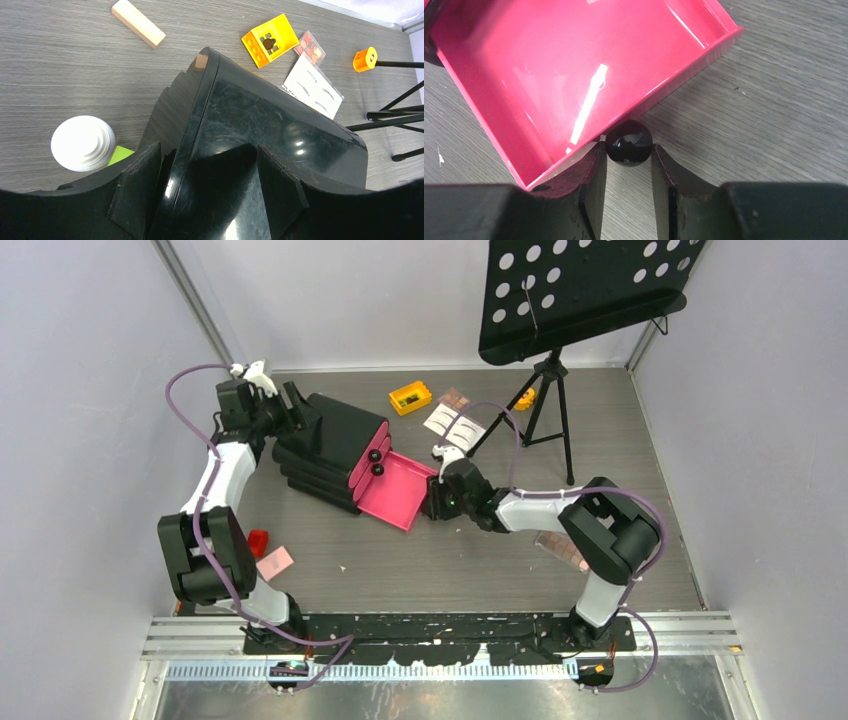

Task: Organize the makeup
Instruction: Open the drawer in the storage box.

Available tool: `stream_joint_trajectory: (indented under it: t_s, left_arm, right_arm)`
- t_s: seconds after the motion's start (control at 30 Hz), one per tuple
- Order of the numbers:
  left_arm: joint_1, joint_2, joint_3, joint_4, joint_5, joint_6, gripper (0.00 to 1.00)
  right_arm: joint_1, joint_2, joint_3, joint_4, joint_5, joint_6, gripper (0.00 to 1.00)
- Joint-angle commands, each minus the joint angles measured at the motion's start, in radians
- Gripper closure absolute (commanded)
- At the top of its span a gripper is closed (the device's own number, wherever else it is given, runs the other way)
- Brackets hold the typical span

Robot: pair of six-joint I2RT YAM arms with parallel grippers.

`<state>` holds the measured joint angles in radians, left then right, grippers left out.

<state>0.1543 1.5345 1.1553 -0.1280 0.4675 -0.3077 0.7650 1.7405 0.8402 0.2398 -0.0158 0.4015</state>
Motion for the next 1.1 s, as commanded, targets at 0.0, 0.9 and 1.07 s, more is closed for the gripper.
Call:
stream_joint_trajectory:
  t_s: [0.0, 0.9, 1.07]
  left_arm:
    - [-0.011, -0.054, 0.018, -0.040, 0.004, -0.007, 0.28]
    - [-0.014, -0.327, 0.033, -0.246, 0.004, -0.029, 0.12]
    - [-0.018, -0.446, -0.071, -0.277, -0.021, 0.009, 0.12]
  right_arm:
    - [-0.010, -0.064, -0.004, -0.046, 0.077, -0.009, 0.83]
    - [-0.015, -0.111, 0.303, -0.415, 0.265, -0.081, 0.38]
    - [-0.033, 0.031, 0.499, -0.487, 0.353, -0.084, 0.38]
